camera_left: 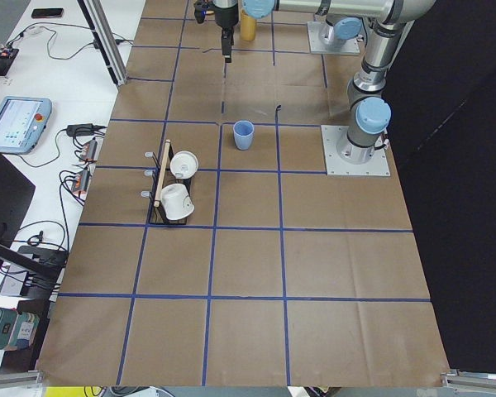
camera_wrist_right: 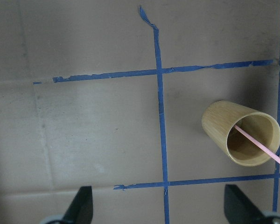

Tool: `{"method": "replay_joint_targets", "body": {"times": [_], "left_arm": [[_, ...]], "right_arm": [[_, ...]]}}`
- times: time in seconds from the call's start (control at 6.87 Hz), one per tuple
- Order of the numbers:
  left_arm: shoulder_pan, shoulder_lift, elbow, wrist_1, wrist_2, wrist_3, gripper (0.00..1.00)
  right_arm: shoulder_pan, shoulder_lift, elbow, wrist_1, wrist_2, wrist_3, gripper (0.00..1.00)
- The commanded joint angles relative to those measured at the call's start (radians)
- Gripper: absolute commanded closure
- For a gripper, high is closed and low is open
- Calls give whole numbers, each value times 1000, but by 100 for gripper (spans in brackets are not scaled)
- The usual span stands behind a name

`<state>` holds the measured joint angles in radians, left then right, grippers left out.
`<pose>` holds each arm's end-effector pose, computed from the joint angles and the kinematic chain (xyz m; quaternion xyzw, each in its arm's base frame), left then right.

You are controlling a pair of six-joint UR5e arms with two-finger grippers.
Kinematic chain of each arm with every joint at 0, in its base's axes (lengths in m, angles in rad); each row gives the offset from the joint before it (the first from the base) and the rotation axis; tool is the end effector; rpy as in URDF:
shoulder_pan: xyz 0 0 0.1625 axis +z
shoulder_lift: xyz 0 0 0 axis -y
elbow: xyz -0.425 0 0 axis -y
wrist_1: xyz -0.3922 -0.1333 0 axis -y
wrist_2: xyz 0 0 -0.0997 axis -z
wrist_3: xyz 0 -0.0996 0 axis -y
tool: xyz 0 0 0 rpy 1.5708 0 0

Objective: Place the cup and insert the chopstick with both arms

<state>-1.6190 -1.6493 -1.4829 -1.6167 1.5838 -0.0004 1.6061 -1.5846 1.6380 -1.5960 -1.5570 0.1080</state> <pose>-0.1570 -0.5145 0.4867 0.0240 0.9995 0.0181 0.0069 0.1516 -0.4776 0.4642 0.0364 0.9992 0.0146 0.0059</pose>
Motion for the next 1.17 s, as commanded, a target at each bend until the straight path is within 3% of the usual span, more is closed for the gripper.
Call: {"method": "replay_joint_targets", "body": {"times": [0.0,0.58,1.02], "left_arm": [[1,17,0,-8,4,-3,0],[11,20,1,-3,2,-7,0],[28,25,0,-20,5,-13,0]], "right_arm": [[0,0,-1,1,0,-1,0],[-3,8,13,-4,6,-46,0],[-131,22,115,-68,-5,-450,0]]}}
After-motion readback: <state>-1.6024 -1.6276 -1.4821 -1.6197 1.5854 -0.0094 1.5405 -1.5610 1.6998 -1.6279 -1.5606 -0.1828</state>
